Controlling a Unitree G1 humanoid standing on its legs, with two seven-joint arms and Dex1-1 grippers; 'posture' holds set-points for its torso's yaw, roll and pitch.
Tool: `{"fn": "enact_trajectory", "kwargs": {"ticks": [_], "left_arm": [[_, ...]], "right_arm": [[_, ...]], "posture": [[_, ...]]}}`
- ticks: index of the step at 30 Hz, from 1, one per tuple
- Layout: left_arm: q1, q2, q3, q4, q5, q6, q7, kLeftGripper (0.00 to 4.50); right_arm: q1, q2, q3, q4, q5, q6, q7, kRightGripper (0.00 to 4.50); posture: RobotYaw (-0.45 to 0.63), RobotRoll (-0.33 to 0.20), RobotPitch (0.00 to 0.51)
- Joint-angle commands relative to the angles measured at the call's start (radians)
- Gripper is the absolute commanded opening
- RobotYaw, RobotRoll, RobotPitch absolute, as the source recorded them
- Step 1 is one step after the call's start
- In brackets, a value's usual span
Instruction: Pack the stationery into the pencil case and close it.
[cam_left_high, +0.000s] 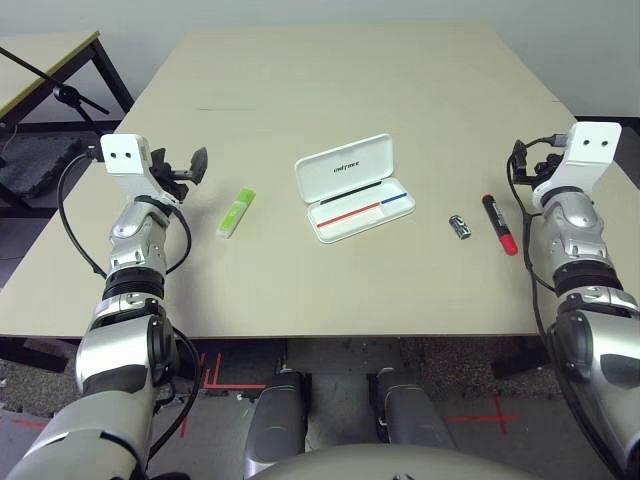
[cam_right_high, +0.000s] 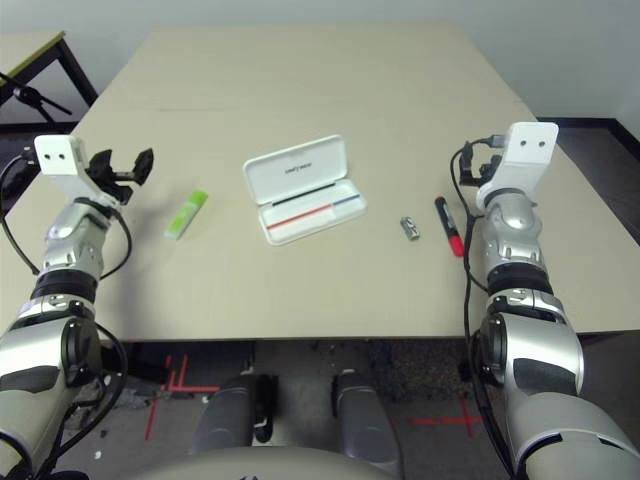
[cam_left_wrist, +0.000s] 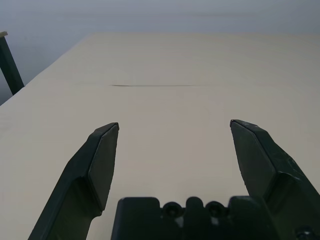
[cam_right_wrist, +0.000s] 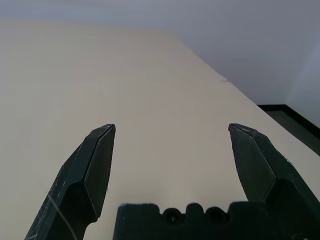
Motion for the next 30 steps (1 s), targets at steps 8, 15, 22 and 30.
{"fn": "enact_trajectory", "kwargs": {"ticks": [8,15,22,30], "left_arm": [[0.005,0.008,0.003,-0.009,0.004,-0.003,0.006,4.48],[0.020,0.020,0.010,-0.035,-0.003,0.004,0.001,4.48],[0.054,0.024,0.015,-0.106,-0.012,0.031,-0.006,4.48],[0.123,0.041,0.003,-0.232,-0.019,0.093,-0.050,4.48]], "right_arm": [[-0.017,0.010,0.009,0.032,-0.009,-0.011,0.005,4.50],[-0.048,0.013,0.018,0.053,-0.007,-0.007,0.057,4.50],[-0.049,-0.056,0.062,0.012,0.014,0.111,0.381,4.50],[-0.006,-0.178,0.135,-0.087,0.018,0.257,0.779,4.50]], "posture": [[0.01,0.000,0.067],[0.03,0.000,0.065],[0.05,0.000,0.065],[0.06,0.000,0.071]]}}
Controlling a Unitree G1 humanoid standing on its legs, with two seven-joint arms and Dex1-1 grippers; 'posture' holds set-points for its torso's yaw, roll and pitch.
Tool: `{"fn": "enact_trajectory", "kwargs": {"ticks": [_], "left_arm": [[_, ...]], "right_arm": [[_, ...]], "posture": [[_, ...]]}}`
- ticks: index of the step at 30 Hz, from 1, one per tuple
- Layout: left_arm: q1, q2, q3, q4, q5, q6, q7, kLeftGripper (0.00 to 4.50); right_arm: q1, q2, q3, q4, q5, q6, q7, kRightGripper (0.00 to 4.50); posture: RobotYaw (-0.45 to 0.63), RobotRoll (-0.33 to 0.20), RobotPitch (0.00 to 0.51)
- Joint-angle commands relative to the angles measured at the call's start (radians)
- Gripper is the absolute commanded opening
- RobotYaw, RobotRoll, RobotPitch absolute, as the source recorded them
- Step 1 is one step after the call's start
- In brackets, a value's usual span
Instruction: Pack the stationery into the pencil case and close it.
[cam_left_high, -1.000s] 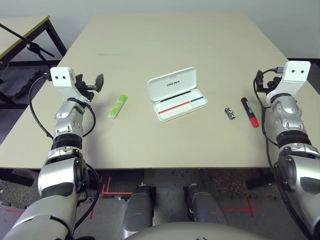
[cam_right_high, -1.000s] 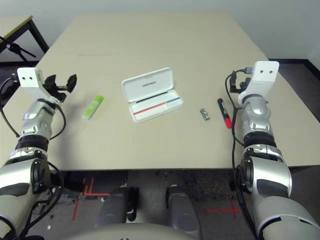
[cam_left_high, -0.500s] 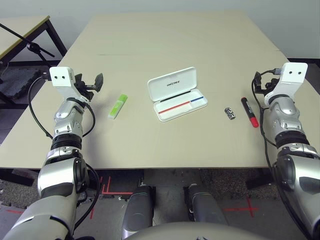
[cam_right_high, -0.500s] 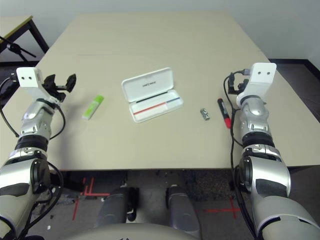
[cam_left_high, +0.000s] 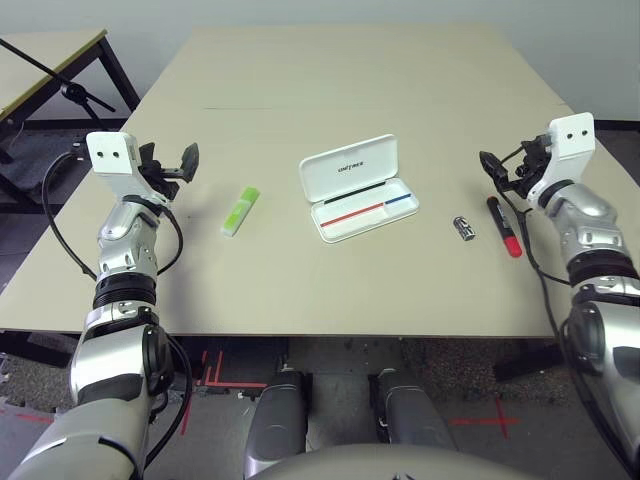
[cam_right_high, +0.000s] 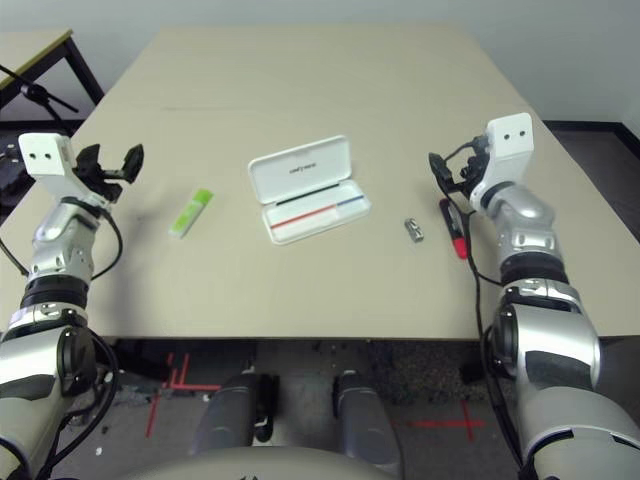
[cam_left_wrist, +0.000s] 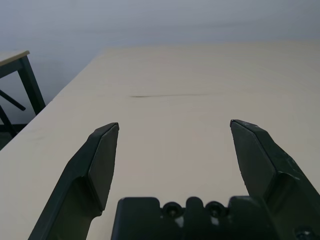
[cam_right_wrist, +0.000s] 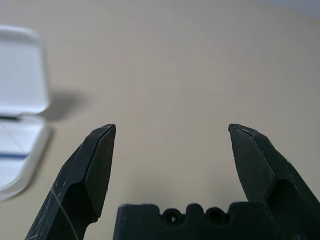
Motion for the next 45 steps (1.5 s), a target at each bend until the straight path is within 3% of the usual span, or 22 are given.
{"fn": "enact_trajectory", "kwargs": {"ticks": [1,5,10,17,26,30,45], "left_arm": [[0.044,0.011,-0.015,-0.074,-0.013,0.054,-0.045,4.48],[0.091,0.013,-0.031,-0.171,-0.021,0.111,-0.088,4.48],[0.174,0.019,-0.086,-0.359,-0.034,0.236,-0.174,4.48],[0.296,0.073,-0.193,-0.723,-0.111,0.506,-0.323,4.48],[0.388,0.233,-0.388,-1.031,-0.114,0.700,-0.496,4.48],[0.343,0.242,-0.487,-1.032,-0.046,0.694,-0.505,4.48],[0.118,0.060,-0.719,-0.816,0.140,0.641,-0.496,4.48]], "right_arm": [[0.031,-0.039,0.047,-0.063,0.005,0.080,0.166,4.50],[0.077,-0.088,0.110,-0.162,0.001,0.169,0.345,4.50],[0.108,-0.133,0.158,-0.230,-0.005,0.242,0.460,4.50],[0.117,-0.138,0.179,-0.269,-0.010,0.269,0.479,4.50],[0.123,-0.114,0.204,-0.280,-0.013,0.270,0.483,4.50],[0.120,-0.109,0.215,-0.273,-0.016,0.264,0.483,4.50],[0.117,-0.106,0.219,-0.267,-0.026,0.254,0.471,4.50]], "posture": [[0.06,0.000,0.071],[0.06,0.000,0.079],[0.07,0.000,0.086],[0.07,0.000,0.086],[0.08,0.000,0.089],[0.08,0.000,0.089],[0.05,0.000,0.075]]}}
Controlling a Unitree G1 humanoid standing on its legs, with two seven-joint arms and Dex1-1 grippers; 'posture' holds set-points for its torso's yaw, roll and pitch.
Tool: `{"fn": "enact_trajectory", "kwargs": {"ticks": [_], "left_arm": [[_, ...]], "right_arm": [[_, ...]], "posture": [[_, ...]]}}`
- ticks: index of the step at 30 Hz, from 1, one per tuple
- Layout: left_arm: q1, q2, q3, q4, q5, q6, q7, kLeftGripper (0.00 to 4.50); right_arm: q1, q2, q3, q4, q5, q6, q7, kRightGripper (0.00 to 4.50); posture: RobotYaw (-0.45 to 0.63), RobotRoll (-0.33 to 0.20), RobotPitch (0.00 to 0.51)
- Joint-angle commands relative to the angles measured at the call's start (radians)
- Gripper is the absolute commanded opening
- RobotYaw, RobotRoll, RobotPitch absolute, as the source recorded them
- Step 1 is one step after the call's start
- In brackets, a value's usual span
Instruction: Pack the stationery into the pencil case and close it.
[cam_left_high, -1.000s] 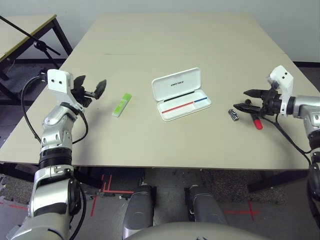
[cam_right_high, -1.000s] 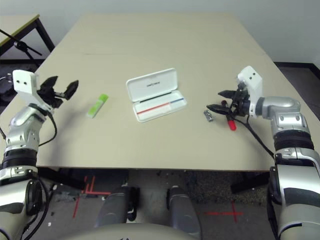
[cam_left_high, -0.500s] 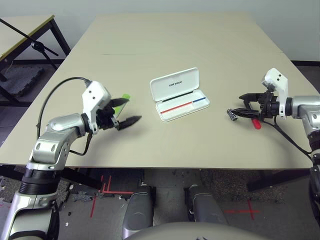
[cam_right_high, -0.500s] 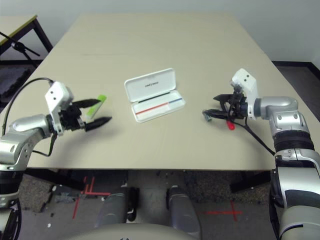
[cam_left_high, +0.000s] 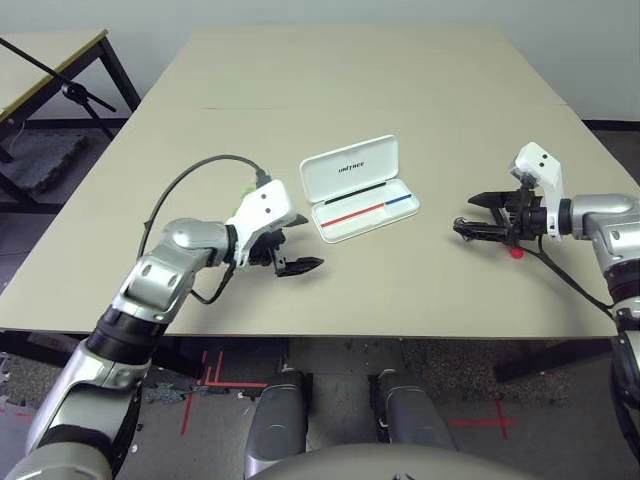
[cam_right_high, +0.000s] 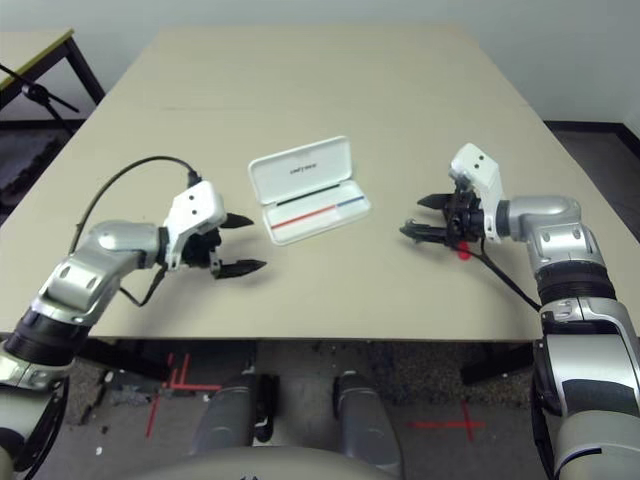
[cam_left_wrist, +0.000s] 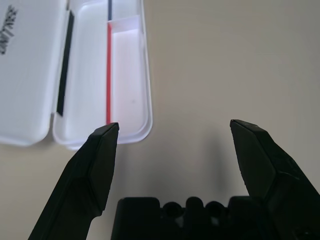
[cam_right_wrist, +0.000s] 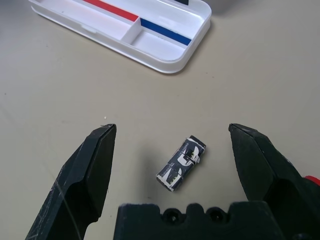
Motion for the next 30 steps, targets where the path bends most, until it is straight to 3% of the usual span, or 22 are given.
{"fn": "enact_trajectory", "kwargs": {"ticks": [1,14,30], "left_arm": [[-0.032,-0.031,-0.042,0.060,0.045,-0.024,-0.009,4.48],[-0.105,-0.133,-0.108,0.209,0.138,-0.093,-0.028,4.48],[-0.161,-0.168,-0.124,0.324,0.181,-0.081,-0.087,4.48]], "right_arm": [[0.007,-0.007,0.004,-0.006,-0.011,-0.008,-0.007,4.50],[0.018,-0.011,-0.006,-0.025,-0.009,-0.004,-0.027,4.50],[0.060,-0.022,-0.031,-0.095,0.011,0.019,-0.063,4.50]], "posture": [[0.05,0.000,0.075],[0.03,0.000,0.075],[-0.01,0.000,0.078]]}}
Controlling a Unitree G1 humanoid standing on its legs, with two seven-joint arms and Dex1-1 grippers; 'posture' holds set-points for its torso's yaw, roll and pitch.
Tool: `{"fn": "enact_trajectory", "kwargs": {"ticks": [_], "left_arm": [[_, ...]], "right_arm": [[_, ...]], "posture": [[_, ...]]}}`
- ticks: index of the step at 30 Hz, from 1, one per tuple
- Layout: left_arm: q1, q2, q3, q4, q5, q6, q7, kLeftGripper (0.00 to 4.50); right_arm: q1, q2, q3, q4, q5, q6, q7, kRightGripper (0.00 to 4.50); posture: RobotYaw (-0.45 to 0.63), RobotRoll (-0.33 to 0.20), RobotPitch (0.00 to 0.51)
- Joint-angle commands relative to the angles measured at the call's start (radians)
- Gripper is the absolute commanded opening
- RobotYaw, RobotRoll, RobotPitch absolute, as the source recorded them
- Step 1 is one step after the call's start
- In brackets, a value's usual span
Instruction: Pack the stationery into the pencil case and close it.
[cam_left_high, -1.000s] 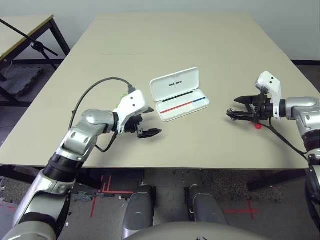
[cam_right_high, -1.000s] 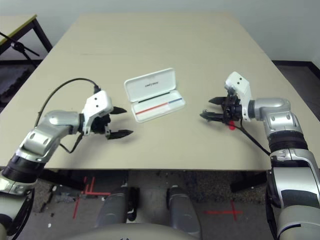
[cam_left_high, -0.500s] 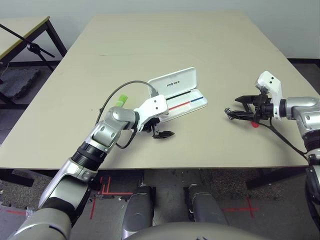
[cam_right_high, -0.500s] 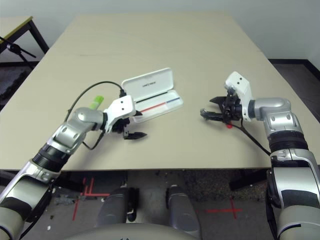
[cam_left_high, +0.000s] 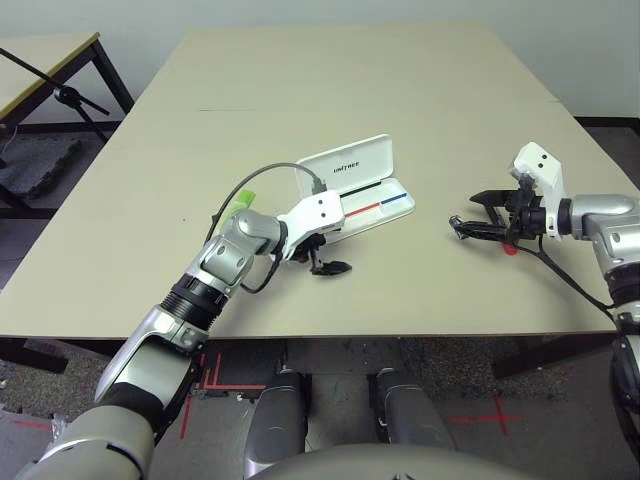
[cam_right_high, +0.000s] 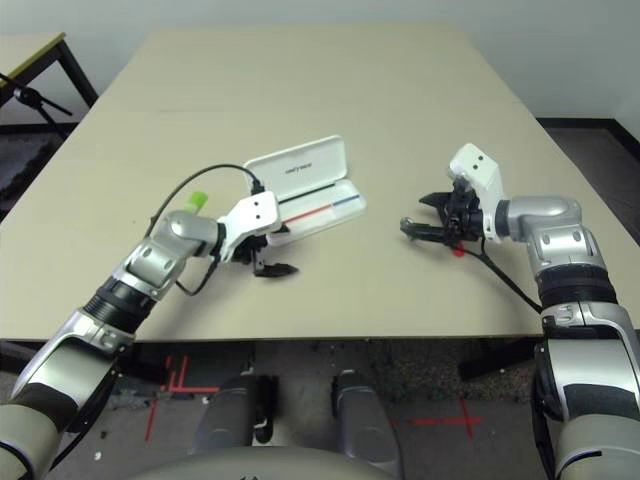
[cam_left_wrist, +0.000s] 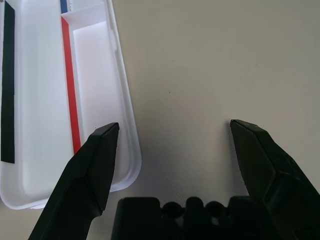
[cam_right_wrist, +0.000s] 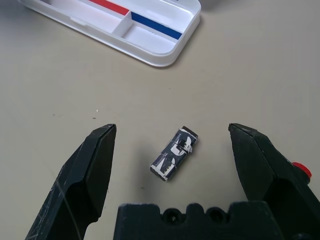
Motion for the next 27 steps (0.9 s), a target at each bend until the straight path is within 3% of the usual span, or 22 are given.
{"fn": "enact_trajectory", "kwargs": {"ticks": [1,4,6,15,17,23,27], "left_arm": [[-0.018,-0.009,-0.015,0.030,0.020,0.011,-0.016,4.48],[-0.029,-0.020,-0.010,0.047,0.015,0.034,-0.023,4.48],[-0.033,-0.025,-0.008,0.050,0.009,0.053,-0.034,3.94],[-0.064,-0.039,-0.005,0.086,0.007,0.102,-0.053,0.57],[-0.071,-0.042,-0.002,0.091,0.007,0.102,-0.057,0.02],[-0.087,-0.040,0.009,0.092,0.007,0.085,-0.067,0.02],[-0.084,0.007,-0.021,0.065,0.052,0.019,-0.084,0.02]], "right_arm": [[0.022,-0.013,-0.021,-0.023,0.013,0.011,-0.013,4.50],[0.040,-0.014,-0.023,-0.050,0.022,0.021,-0.020,4.50],[0.051,-0.017,-0.025,-0.066,0.028,0.028,-0.024,4.50],[0.098,-0.031,-0.037,-0.127,0.048,0.054,-0.045,4.50],[0.108,-0.033,-0.037,-0.133,0.048,0.053,-0.048,4.50],[0.114,-0.030,-0.036,-0.137,0.050,0.054,-0.053,4.50],[0.108,-0.027,-0.034,-0.134,0.051,0.055,-0.052,4.50]], "posture": [[-0.02,0.000,0.079],[-0.03,0.000,0.079],[-0.03,0.000,0.080],[-0.06,0.000,0.082],[-0.06,0.000,0.082],[-0.06,0.000,0.080],[-0.05,0.000,0.082]]}}
